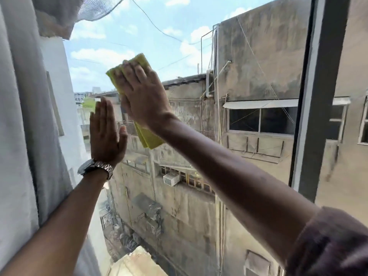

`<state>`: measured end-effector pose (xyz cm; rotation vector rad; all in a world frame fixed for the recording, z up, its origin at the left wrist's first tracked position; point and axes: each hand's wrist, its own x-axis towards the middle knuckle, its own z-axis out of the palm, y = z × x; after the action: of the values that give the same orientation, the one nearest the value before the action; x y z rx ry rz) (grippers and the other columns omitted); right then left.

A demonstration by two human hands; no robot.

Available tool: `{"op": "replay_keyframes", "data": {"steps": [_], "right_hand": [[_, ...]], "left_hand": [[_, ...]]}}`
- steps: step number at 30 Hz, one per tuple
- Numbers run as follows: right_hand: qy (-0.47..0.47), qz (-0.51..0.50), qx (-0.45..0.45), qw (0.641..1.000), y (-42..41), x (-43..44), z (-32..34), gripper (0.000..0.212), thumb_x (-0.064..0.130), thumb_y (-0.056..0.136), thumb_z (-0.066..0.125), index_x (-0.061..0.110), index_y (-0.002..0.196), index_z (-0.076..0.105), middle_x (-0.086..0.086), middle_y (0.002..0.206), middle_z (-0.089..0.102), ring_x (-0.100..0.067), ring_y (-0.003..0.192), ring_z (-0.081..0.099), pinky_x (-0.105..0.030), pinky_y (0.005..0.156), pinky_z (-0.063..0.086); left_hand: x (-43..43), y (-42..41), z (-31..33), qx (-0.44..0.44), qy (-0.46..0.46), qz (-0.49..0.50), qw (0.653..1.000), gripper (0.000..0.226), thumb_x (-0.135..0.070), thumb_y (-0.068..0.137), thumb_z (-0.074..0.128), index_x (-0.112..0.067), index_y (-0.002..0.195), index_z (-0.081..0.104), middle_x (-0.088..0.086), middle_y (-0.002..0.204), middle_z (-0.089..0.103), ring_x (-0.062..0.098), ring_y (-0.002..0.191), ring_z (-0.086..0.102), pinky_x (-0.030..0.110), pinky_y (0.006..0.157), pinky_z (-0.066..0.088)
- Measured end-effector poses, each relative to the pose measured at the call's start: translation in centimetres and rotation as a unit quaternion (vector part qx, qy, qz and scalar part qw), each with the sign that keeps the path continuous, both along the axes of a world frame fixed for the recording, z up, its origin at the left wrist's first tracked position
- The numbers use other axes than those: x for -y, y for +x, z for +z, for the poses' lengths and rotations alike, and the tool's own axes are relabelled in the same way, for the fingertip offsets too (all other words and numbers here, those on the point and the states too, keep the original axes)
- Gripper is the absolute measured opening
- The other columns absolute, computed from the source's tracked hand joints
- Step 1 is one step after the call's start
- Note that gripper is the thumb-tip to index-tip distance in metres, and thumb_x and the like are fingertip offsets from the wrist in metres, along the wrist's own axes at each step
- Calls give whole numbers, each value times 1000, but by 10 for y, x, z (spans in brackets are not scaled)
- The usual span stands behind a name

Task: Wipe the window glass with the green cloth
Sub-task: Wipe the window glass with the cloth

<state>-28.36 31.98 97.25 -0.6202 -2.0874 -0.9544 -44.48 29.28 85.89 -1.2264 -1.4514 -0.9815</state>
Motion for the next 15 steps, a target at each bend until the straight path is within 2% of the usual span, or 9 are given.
{"op": "replay_keyframes", "data": {"steps": [2, 4, 6, 8, 9, 11, 13, 15], "right_hand": [[-7, -9, 26, 1000, 14, 9, -1, 55, 26, 106, 33, 7, 157, 23, -17, 164, 26, -33, 150, 27, -49, 122, 23], [-22, -9, 32, 999, 29, 20, -11, 46, 15, 107, 32, 5, 152, 33, -17, 156, 38, -34, 143, 36, -50, 118, 30], [-49, -1, 26, 998, 40, 27, -30, 38, 9, 106, 34, 5, 143, 43, -16, 149, 45, -35, 136, 43, -51, 113, 36], [-80, -9, 25, 996, 49, 30, -53, 34, 8, 106, 39, 5, 140, 44, -18, 147, 45, -36, 132, 46, -51, 110, 42], [-98, -19, 28, 995, 53, 31, -63, 33, 8, 107, 41, 5, 140, 41, -20, 147, 45, -37, 131, 47, -50, 108, 44], [-136, -33, 34, 990, 62, 32, -84, 37, 8, 105, 46, 2, 141, 38, -24, 146, 45, -39, 131, 47, -51, 107, 46], [-160, -46, 34, 986, 72, 32, -101, 38, 9, 105, 48, -2, 141, 40, -27, 143, 49, -39, 131, 48, -52, 106, 44], [-184, -43, 41, 981, 86, 30, -126, 37, 17, 104, 51, -4, 134, 49, -24, 141, 50, -37, 130, 47, -51, 107, 41]], "left_hand": [[13, 18, 4, 40, -22, -32, 998, 63, -21, 101, 33, 9, 155, 21, 27, 166, 18, 38, 157, 17, 50, 130, 16], [24, 45, 2, 133, 9, -114, 984, 56, -22, 103, 28, 9, 151, 35, 26, 161, 34, 35, 152, 31, 49, 127, 24], [35, 77, -14, 267, 41, -208, 940, 60, -41, 102, 28, -2, 143, 48, 17, 145, 53, 21, 135, 47, 47, 119, 37], [42, 108, -43, 388, 8, -268, 882, 66, -59, 93, 47, -11, 138, 45, 8, 128, 59, 18, 118, 56, 43, 105, 49], [44, 120, -59, 432, -19, -289, 854, 69, -54, 88, 63, -11, 137, 41, 7, 121, 59, 21, 112, 59, 42, 99, 53], [43, 136, -94, 502, -58, -320, 801, 72, -27, 83, 80, -6, 138, 37, 10, 114, 59, 25, 104, 60, 42, 93, 54], [39, 147, -120, 545, -80, -324, 769, 61, -17, 83, 81, -2, 131, 47, 13, 105, 60, 22, 94, 59, 39, 84, 55], [35, 162, -148, 564, -116, -329, 748, 36, -18, 85, 79, 0, 111, 61, 8, 87, 65, 13, 75, 63, 27, 70, 54]]}}
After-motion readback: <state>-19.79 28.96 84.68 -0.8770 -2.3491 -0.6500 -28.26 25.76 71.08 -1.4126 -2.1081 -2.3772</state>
